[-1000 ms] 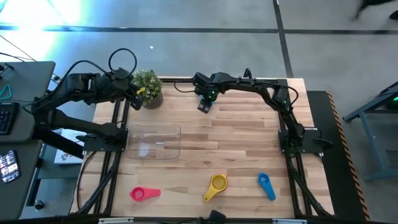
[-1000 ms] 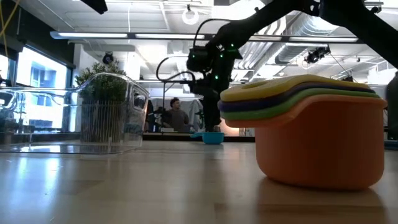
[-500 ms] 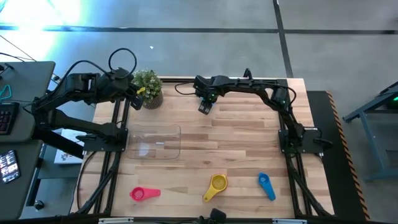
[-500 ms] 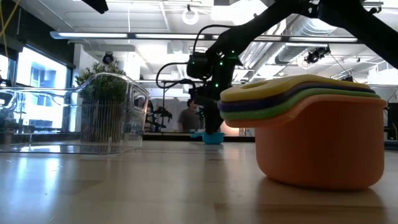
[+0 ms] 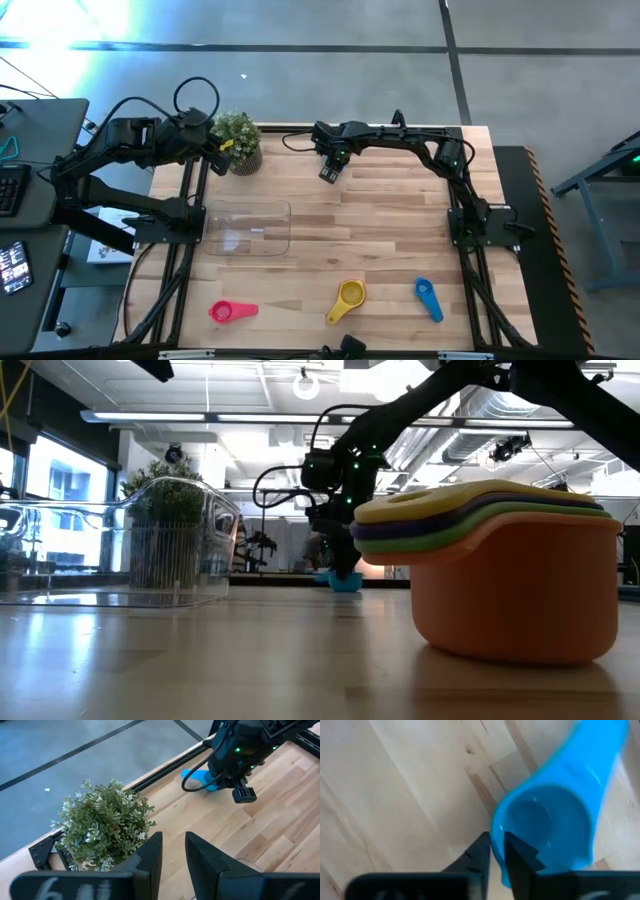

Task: Nest measuring cups in basket
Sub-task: Stack the light blue measuring cup on top of the yellow measuring cup

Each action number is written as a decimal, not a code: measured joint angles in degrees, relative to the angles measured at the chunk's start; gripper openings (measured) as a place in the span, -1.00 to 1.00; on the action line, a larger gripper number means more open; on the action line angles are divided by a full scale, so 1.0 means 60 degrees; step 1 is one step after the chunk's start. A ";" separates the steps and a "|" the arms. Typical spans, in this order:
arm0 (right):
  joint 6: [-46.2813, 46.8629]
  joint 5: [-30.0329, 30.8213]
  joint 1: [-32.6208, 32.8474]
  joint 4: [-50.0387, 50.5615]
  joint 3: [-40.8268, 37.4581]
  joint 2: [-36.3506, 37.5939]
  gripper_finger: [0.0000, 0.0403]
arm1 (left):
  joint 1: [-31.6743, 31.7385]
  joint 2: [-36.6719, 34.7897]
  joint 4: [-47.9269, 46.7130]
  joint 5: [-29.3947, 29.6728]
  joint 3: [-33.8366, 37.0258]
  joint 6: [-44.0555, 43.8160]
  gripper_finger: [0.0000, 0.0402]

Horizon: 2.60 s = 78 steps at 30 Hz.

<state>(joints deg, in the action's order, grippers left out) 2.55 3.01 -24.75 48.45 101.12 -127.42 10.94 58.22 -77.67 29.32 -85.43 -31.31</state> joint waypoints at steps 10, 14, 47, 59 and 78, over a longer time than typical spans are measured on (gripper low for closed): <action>0.0002 0.0001 0.0004 0.0522 0.0011 0.0101 -0.98 | 0.0000 0.0000 -0.0004 0.0000 0.0000 0.0003 -0.62; 0.0004 -0.0088 0.0004 0.0780 0.0011 0.0507 -0.99 | -0.0002 0.0000 -0.0021 0.0000 0.0000 0.0006 -0.62; -0.3015 -0.0436 0.4699 0.2454 0.0011 0.3541 -1.00 | -0.0004 0.0000 -0.0102 -0.1392 0.0000 0.0754 -0.62; -0.4212 0.0543 0.7195 0.2459 0.0011 0.3541 -1.00 | -0.0004 0.0003 -0.0171 -0.2163 -0.0001 0.0409 -0.62; -0.7535 0.0895 0.9263 0.2648 0.0011 0.3541 -1.00 | -0.0022 0.0000 -0.0153 -0.2983 0.0000 -0.3295 -0.62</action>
<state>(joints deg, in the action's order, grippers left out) -42.66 8.38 30.83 64.33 101.19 -106.17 10.81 58.22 -78.59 11.42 -85.43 -51.08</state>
